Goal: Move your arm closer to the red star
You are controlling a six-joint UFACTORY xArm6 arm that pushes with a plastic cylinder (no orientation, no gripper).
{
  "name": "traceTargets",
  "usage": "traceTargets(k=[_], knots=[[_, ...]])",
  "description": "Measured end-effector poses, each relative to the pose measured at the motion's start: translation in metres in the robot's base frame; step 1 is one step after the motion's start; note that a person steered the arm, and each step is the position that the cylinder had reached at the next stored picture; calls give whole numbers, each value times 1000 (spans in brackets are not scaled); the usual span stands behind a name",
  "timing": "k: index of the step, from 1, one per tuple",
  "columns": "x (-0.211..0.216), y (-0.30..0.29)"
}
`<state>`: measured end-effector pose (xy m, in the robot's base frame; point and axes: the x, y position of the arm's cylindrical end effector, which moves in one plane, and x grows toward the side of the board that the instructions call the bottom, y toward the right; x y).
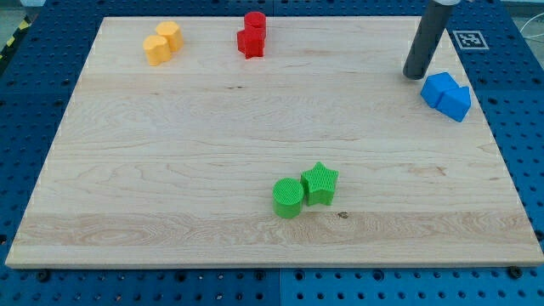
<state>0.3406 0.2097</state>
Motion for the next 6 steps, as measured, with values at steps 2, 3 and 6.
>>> traceTargets(k=[2, 3, 6], knots=[[24, -56], [26, -111], [-7, -270]])
